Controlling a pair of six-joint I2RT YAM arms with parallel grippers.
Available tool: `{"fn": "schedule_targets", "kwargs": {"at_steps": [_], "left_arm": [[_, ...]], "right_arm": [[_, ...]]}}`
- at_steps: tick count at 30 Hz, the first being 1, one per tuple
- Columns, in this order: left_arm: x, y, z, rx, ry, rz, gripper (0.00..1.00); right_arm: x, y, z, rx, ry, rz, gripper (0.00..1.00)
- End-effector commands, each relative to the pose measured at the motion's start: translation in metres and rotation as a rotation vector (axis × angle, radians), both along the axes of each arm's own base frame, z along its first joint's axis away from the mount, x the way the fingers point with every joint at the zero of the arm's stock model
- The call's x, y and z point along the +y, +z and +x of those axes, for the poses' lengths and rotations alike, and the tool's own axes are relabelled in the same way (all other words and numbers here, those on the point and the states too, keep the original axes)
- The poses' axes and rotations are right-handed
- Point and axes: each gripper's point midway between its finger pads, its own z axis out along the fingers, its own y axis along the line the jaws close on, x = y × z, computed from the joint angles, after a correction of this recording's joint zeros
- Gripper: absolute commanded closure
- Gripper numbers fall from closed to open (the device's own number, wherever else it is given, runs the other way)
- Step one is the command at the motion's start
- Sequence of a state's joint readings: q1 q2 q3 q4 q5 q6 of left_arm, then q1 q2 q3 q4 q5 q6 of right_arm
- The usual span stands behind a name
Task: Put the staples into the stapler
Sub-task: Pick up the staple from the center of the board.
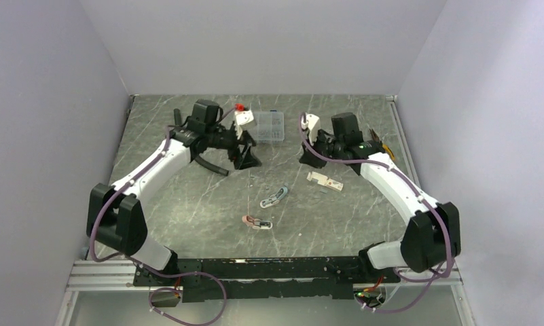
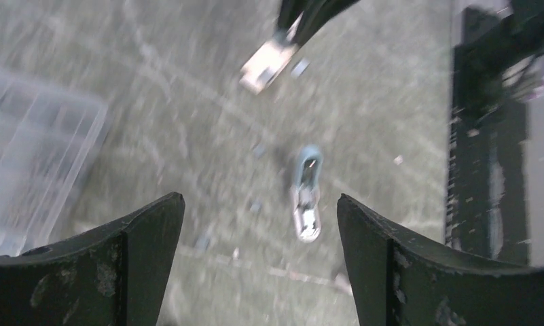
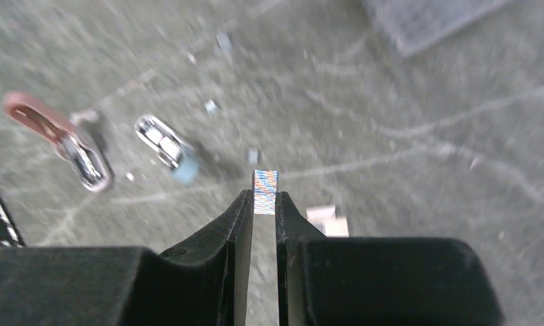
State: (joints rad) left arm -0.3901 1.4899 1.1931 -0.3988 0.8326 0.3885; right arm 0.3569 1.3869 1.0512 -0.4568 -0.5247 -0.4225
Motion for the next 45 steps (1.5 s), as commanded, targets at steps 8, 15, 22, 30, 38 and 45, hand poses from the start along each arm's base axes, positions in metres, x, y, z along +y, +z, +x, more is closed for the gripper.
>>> {"fn": "schedule_targets", "kwargs": {"at_steps": [8,15,22,30,38,45], "left_arm": [[-0.084,0.089,-0.024,0.013,-0.332,-0.268,0.19],[-0.093,0.081,-0.033,-0.021,-0.367,-0.239,0.19],[-0.100,0.077,-0.034,-0.021,-0.378,-0.231,0.25],[-0.102,0.074,-0.034,-0.018,-0.389,-0.227,0.41],[-0.102,0.070,-0.035,-0.007,-0.400,-0.226,0.56],[-0.101,0.069,-0.037,0.001,-0.406,-0.224,0.70]], "right_arm": [[0.048,0.126,-0.028,-0.130,0.217,0.368,0.85],[0.053,0.127,-0.044,-0.090,0.271,0.413,0.85],[0.054,0.119,-0.046,-0.068,0.270,0.415,0.85],[0.053,0.116,-0.047,-0.059,0.271,0.412,0.85],[0.052,0.113,-0.046,-0.060,0.268,0.404,0.85],[0.052,0.111,-0.045,-0.059,0.262,0.399,0.85]]}}
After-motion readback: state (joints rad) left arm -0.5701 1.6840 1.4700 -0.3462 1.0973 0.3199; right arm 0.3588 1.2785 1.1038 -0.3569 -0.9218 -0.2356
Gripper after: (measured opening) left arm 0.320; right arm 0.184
